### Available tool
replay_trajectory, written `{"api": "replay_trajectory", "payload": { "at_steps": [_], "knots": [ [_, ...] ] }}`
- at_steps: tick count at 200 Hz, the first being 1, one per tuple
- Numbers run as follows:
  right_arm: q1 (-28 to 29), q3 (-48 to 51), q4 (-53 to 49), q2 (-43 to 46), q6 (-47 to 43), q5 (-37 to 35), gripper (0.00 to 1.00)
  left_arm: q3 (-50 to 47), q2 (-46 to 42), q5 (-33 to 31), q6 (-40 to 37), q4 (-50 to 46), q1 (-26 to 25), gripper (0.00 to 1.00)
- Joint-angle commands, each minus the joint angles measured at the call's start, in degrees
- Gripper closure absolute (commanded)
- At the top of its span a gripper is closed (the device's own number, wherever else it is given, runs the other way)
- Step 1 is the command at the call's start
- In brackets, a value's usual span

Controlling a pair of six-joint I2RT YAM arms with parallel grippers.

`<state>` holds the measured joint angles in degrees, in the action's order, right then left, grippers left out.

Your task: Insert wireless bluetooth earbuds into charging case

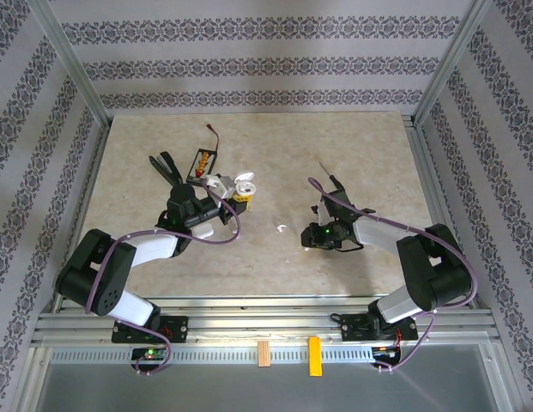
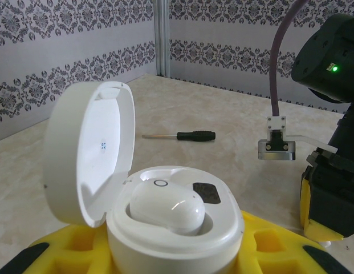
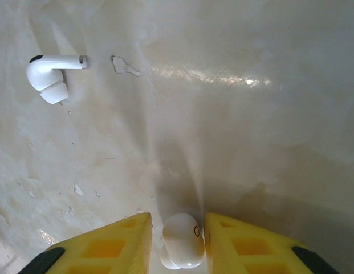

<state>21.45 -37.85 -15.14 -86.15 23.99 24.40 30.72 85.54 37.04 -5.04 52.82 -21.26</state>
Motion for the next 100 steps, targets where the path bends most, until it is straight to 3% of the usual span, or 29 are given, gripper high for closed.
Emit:
{"api": "replay_trajectory", "payload": {
  "at_steps": [1,100],
  "knots": [
    [-0.3,1.2,0.3,0.8,-0.5,1.7,0.73,0.8,-0.4,1.0,1.0,2.2,0.6,0.76],
    [-0.3,0.8,0.6,0.9,1.1,1.5,0.84,0.4,-0.4,1.4,1.3,2.9,0.6,0.76]
  ]
}}
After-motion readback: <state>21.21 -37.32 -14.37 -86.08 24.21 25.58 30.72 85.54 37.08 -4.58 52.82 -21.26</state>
